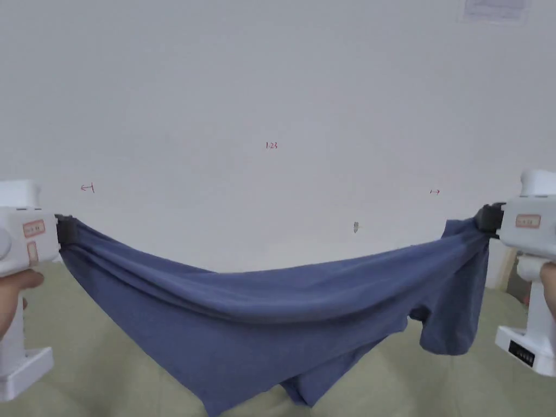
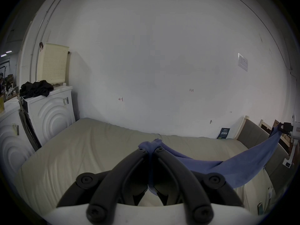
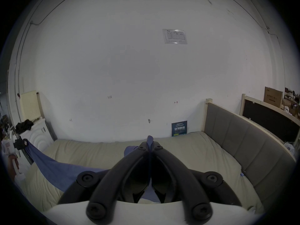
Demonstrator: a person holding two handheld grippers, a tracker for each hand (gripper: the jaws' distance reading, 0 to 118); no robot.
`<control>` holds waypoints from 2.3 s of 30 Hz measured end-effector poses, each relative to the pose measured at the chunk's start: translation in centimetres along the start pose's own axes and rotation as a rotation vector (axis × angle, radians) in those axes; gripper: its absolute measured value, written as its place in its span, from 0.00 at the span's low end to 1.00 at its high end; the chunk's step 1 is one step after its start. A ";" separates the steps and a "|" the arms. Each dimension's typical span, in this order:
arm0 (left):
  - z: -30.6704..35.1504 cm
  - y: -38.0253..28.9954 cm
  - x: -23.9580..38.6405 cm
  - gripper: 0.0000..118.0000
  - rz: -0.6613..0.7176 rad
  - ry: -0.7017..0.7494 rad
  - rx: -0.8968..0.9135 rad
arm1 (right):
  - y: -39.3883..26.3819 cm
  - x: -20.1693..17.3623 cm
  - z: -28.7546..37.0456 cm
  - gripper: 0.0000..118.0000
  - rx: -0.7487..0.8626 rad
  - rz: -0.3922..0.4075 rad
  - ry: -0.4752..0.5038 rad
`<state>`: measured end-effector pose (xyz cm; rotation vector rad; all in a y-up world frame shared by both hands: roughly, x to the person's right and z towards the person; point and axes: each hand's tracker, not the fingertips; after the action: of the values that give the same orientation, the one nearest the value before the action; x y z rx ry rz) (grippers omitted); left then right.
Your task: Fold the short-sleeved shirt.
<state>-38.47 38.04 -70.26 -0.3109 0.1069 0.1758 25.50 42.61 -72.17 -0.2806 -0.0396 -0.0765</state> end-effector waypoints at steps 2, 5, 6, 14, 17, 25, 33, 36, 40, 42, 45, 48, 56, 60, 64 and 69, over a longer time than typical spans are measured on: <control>2.9 -1.8 -0.7 0.00 0.023 -0.015 -0.026 | -1.7 0.5 2.6 0.03 -0.026 0.004 0.001; 7.1 -5.6 -2.1 0.00 0.044 -0.025 -0.076 | -5.8 1.7 6.9 0.03 -0.073 -0.010 0.001; 9.1 -7.7 -2.9 0.00 0.053 -0.015 -0.108 | -7.6 2.1 8.4 0.03 -0.094 -0.016 0.001; 20.8 -22.9 -8.4 0.00 0.126 -0.005 -0.229 | -24.2 4.7 19.1 0.03 -0.278 -0.055 -0.001; 23.4 -28.7 -9.8 0.00 0.118 -0.002 -0.290 | -31.2 5.3 21.2 0.03 -0.355 -0.095 -0.017; 26.6 -37.8 -11.6 0.09 0.176 0.013 -0.472 | -42.1 5.8 26.8 0.04 -0.496 -0.113 -0.125; 34.1 -33.4 -8.7 0.72 -0.062 0.010 -0.190 | -38.8 6.7 31.3 0.81 -0.258 -0.161 0.004; 39.8 -31.7 -6.9 0.75 -0.137 -0.042 -0.005 | -35.5 3.6 37.8 0.81 -0.073 -0.111 0.102; 46.3 -30.4 -2.1 0.75 -0.260 -0.019 0.156 | -33.5 -0.4 45.9 0.81 0.217 -0.035 0.168; 48.2 -30.1 -0.7 0.75 -0.270 -0.022 0.195 | -32.9 -2.0 48.1 0.81 0.256 -0.010 0.219; 49.5 -29.8 0.6 0.71 -0.246 -0.011 0.182 | -32.1 -3.6 49.2 0.70 0.213 0.036 0.252; 49.4 -29.7 0.8 0.15 -0.258 -0.007 0.170 | -32.0 -4.8 49.2 0.01 0.208 0.134 0.166; 44.5 -29.7 -3.9 0.00 -0.227 -0.018 -0.094 | -32.5 -4.1 47.5 0.01 0.132 0.066 0.254; 40.1 -31.3 -8.3 0.00 -0.191 -0.023 -0.261 | -32.8 -4.1 46.6 0.01 0.099 0.039 0.269; 35.0 -33.5 -11.4 0.94 -0.144 -0.053 -0.399 | -33.0 -4.6 45.2 0.01 0.052 0.071 0.264; 28.6 -35.9 -13.9 0.94 -0.111 -0.037 -0.450 | -33.1 -5.3 44.0 0.01 0.001 0.095 0.269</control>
<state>-43.06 11.19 -30.77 -0.7600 0.0121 0.0939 16.32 23.48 -21.12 -0.2692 0.2411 -0.0189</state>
